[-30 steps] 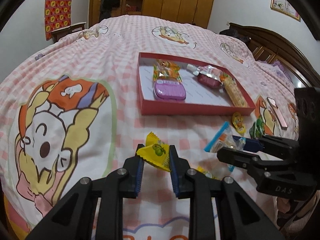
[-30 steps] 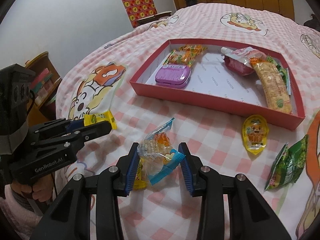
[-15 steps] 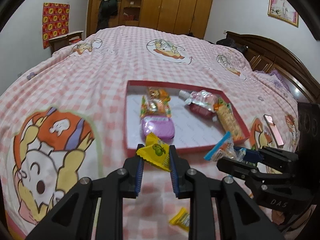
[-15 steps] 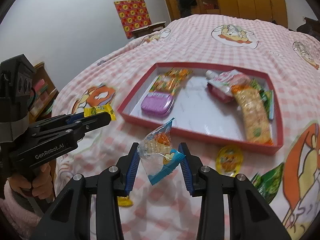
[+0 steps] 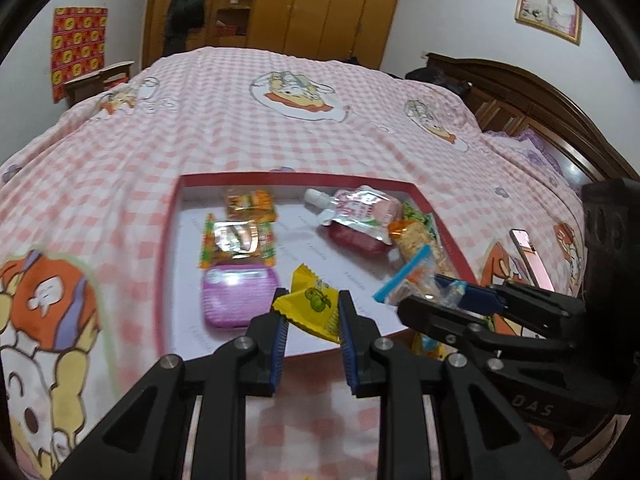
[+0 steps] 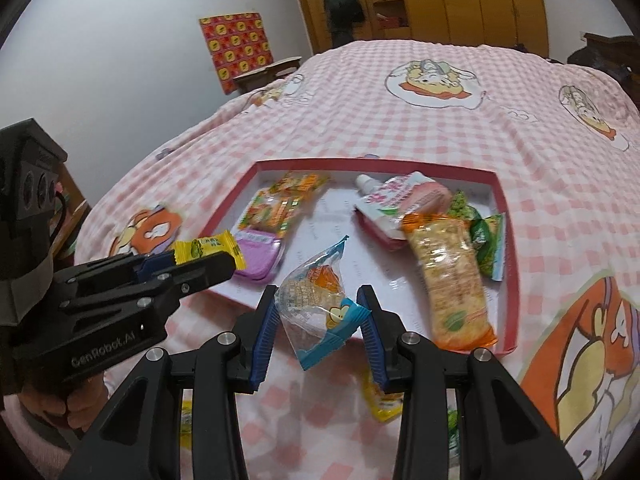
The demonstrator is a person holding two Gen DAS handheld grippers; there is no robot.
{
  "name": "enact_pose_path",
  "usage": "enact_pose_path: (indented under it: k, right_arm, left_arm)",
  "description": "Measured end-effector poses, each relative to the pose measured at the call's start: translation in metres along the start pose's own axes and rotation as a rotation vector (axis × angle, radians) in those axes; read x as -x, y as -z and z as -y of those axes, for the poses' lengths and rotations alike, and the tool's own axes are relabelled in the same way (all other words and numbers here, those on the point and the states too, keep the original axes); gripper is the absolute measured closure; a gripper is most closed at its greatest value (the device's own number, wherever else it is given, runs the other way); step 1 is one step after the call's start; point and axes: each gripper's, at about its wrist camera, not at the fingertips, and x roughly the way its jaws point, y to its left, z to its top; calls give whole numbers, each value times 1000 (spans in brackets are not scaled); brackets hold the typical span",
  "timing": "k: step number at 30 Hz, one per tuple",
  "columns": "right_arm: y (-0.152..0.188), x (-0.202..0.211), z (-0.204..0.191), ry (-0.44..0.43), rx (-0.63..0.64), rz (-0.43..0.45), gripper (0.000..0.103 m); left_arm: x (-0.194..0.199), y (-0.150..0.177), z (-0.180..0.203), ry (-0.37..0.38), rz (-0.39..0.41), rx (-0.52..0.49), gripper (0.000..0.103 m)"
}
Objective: Organize snacks
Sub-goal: 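Carry the yellow pack in the left tool over the box while the right tool carries the candy bag there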
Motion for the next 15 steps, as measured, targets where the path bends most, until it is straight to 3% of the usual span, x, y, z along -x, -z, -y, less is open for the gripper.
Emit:
enact_pose_path:
  k: [15]
  right_arm:
    - [-6,-21,27,48,-43,-21,63]
  left_arm:
    - [-47,-8,11,2,-36,-47,79]
